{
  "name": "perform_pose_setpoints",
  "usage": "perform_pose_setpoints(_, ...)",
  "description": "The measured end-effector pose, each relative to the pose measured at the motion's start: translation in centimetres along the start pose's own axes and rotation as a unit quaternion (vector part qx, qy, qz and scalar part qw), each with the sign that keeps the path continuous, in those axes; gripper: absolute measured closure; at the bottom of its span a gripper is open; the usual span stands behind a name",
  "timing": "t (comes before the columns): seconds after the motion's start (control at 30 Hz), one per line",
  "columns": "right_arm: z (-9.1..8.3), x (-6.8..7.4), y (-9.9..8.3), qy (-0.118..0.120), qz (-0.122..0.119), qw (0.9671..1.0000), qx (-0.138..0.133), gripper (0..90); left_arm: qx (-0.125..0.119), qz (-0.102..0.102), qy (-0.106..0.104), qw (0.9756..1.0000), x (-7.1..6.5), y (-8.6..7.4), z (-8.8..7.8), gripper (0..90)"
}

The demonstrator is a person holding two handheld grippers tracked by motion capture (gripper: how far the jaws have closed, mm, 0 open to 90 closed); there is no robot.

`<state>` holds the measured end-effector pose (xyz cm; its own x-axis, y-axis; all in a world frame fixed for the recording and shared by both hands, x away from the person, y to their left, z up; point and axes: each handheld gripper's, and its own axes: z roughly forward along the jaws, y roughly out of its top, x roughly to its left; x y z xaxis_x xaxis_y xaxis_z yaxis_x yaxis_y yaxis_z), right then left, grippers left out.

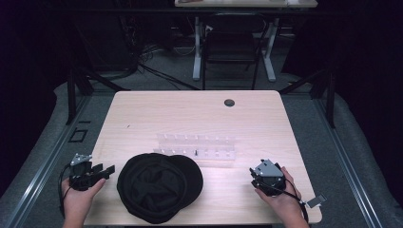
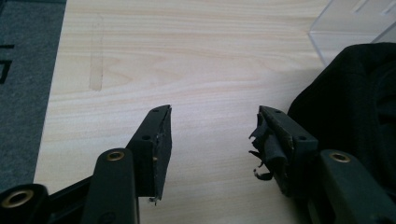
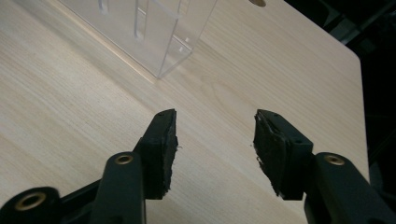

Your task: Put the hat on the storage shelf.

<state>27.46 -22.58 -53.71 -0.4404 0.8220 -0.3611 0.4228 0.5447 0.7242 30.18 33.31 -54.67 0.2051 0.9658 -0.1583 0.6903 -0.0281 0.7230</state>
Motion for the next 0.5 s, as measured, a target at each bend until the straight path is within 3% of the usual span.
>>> perform_pose_setpoints(0.1, 0.1, -0.5, -0.2, 0.018, 0.031, 0.9993, 0.006, 49.8, -0.005, -0.004, -0.013, 0.9999, 0.0, -0.1, 0.0, 51.7)
perform_pose_setpoints(0.13, 0.1, -0.5, -0.2, 0.018, 0.031, 0.9993, 0.006, 49.8, -0.005, -0.004, -0.013, 0.9999, 0.0, -0.1, 0.0, 52.2)
perform_pose_setpoints(0.2, 0.9, -1.1, -1.0, 0.041, 0.069, 0.9967, 0.014, 52.5, -0.003, -0.014, -0.018, 0.9997, 0.1, 0.0, 0.1, 52.6)
perform_pose_setpoints(0.33, 1.6, -1.9, -1.6, 0.061, 0.103, 0.9923, 0.031, 55.3, -0.005, -0.016, -0.016, 0.9997, 0.0, 0.1, 0.1, 52.5)
perform_pose_setpoints(0.5, 1.2, -2.3, -1.5, 0.063, 0.117, 0.9908, 0.023, 56.6, -0.003, -0.026, -0.034, 0.9991, -0.3, 0.7, -0.1, 53.5)
